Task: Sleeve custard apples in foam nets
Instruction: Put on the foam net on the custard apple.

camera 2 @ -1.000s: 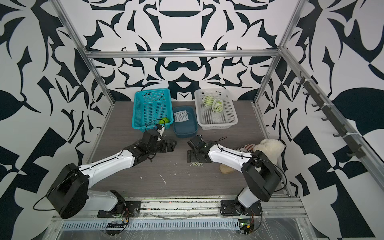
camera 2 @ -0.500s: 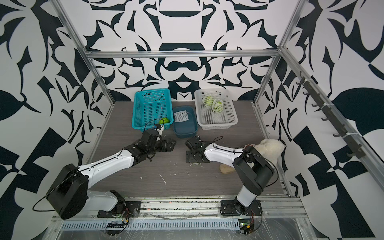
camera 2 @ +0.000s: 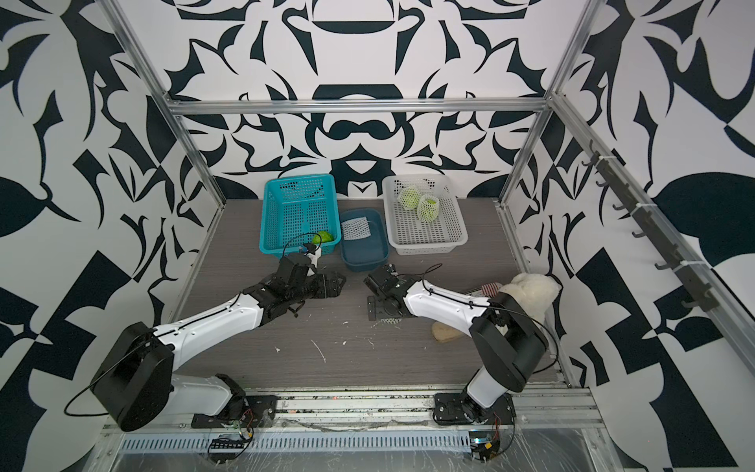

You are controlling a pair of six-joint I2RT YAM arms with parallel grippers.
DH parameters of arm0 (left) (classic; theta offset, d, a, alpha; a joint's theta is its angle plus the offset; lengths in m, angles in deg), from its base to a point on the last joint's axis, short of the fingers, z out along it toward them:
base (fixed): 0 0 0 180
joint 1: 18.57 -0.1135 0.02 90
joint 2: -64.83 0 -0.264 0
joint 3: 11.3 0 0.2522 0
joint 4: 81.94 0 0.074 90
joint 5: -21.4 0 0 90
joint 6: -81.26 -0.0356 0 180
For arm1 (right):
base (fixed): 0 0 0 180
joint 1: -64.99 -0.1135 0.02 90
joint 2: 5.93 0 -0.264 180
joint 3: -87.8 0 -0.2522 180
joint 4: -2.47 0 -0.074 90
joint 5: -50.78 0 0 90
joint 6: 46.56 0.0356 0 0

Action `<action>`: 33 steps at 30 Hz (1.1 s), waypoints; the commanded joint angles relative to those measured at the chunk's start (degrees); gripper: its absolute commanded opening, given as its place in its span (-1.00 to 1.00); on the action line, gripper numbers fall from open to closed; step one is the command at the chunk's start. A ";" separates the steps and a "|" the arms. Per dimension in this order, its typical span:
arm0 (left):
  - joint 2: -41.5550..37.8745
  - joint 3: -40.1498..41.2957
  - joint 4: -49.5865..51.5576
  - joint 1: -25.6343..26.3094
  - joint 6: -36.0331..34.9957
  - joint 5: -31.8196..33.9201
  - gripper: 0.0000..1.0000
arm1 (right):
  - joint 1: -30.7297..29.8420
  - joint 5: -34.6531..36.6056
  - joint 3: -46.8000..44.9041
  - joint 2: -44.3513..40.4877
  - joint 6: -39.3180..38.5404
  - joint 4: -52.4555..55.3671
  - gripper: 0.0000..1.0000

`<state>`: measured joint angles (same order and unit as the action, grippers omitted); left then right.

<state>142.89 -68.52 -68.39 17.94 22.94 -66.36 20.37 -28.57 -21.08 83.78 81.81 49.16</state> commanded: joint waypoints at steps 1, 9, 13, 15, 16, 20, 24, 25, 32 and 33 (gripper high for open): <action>-1.07 1.19 -0.45 -0.36 0.03 -0.65 0.99 | -0.16 3.31 3.48 -0.63 -2.76 3.67 0.98; -1.84 1.40 -0.14 -0.48 0.39 -0.57 0.99 | -0.11 5.01 3.62 1.93 -1.82 1.96 0.98; -1.78 1.48 -0.23 -0.48 0.57 -0.65 0.99 | -0.12 3.09 2.69 2.76 -0.90 -0.18 0.93; -1.68 1.40 -0.34 -0.56 0.64 -0.80 0.99 | -0.09 2.39 2.15 3.56 -0.58 -0.94 0.83; -1.69 1.40 -0.41 -0.56 0.66 -0.82 1.00 | -0.09 1.93 1.82 3.79 -0.45 -1.51 0.79; -1.86 1.36 -0.32 -0.52 0.51 -0.83 0.99 | -0.06 1.27 0.27 5.06 0.28 -2.90 0.70; -1.77 1.50 -0.32 -0.64 0.66 -0.87 0.99 | -0.10 1.75 -1.19 6.24 1.07 -3.47 0.67; -1.72 1.49 -0.32 -0.62 0.64 -0.88 0.99 | -0.10 1.77 -1.35 6.55 1.16 -3.48 0.69; -1.51 1.05 -0.23 -0.83 0.53 -1.07 0.99 | -0.14 2.68 -1.64 8.07 1.35 -4.19 0.74; -1.51 1.01 -0.23 -0.83 0.46 -1.09 0.99 | -0.20 2.91 -1.73 8.16 1.36 -4.19 0.76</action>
<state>142.30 -68.30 -68.39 17.48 23.42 -66.76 20.37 -25.51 -21.14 90.19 82.36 43.34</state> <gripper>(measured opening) 0.996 0.876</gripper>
